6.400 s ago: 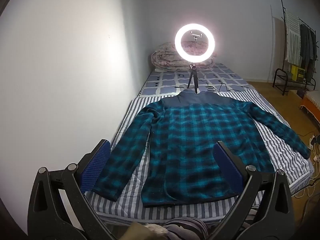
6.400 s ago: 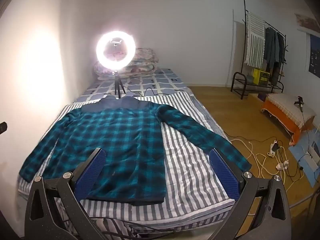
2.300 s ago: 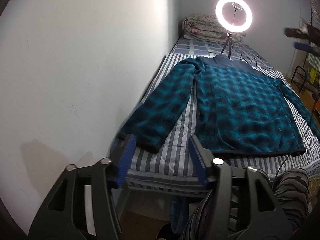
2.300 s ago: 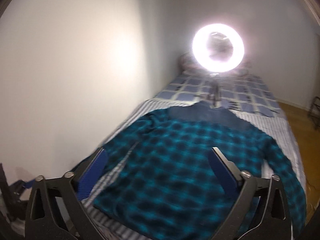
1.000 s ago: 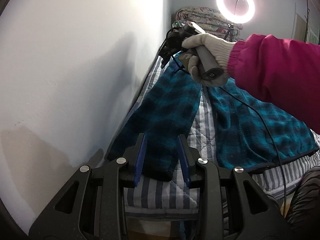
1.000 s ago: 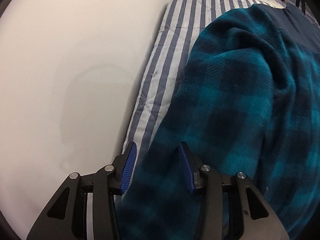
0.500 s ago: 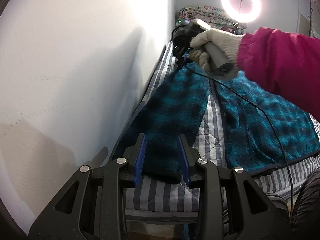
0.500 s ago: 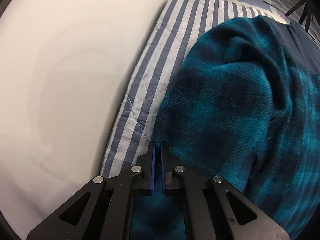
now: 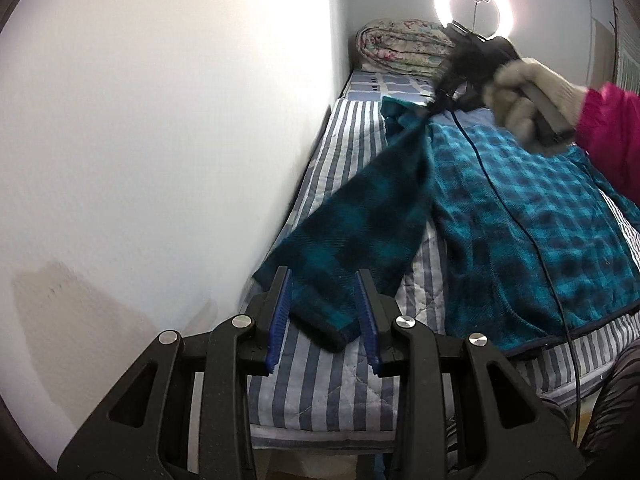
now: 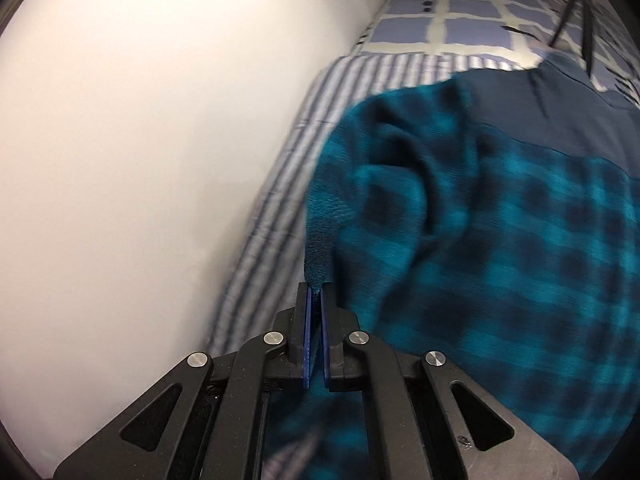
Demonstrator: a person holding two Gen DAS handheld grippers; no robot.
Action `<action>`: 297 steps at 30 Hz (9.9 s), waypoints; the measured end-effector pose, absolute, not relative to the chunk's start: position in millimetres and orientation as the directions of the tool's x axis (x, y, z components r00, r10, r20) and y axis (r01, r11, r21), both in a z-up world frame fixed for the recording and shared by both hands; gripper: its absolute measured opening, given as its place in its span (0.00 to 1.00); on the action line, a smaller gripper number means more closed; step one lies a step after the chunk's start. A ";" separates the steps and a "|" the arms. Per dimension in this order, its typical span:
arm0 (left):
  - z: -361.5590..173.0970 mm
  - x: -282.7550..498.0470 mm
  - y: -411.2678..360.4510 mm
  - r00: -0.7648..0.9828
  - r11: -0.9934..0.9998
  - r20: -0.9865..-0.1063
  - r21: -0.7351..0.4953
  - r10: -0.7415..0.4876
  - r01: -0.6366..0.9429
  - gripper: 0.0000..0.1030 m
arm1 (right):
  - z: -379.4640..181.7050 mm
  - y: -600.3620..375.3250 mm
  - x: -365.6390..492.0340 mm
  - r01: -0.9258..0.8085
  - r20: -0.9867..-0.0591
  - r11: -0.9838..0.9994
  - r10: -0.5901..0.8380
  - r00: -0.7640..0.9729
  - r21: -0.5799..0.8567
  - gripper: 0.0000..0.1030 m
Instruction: Fold large clothes
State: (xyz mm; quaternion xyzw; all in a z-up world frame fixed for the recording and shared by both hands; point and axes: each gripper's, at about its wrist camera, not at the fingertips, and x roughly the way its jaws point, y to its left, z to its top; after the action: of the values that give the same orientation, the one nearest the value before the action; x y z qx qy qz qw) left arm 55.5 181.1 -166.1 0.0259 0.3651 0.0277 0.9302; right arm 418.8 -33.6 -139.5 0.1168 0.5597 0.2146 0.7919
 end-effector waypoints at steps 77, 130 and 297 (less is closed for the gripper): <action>-260.0 237.1 169.2 0.478 0.997 -0.876 -0.076 -0.055 -0.025 0.19 | -80.0 -164.8 188.6 -0.513 -0.700 0.835 0.487 0.523 0.198 0.16; -210.4 96.0 121.9 0.478 0.898 -0.765 -0.413 -0.431 0.148 0.47 | -9.3 -198.3 38.3 -0.288 -0.646 0.957 0.244 0.724 0.039 0.57; -147.5 63.7 -121.9 0.420 0.767 -0.713 -0.258 -0.562 0.588 0.34 | -145.8 -493.7 -3.7 0.394 -0.756 0.880 -0.062 0.651 0.267 0.60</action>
State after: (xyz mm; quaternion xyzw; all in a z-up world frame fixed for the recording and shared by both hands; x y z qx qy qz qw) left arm 63.7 -121.9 -147.5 0.0156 0.4166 -0.3409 0.8426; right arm -3.7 -493.7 -145.8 0.2088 0.3972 -0.1289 0.8843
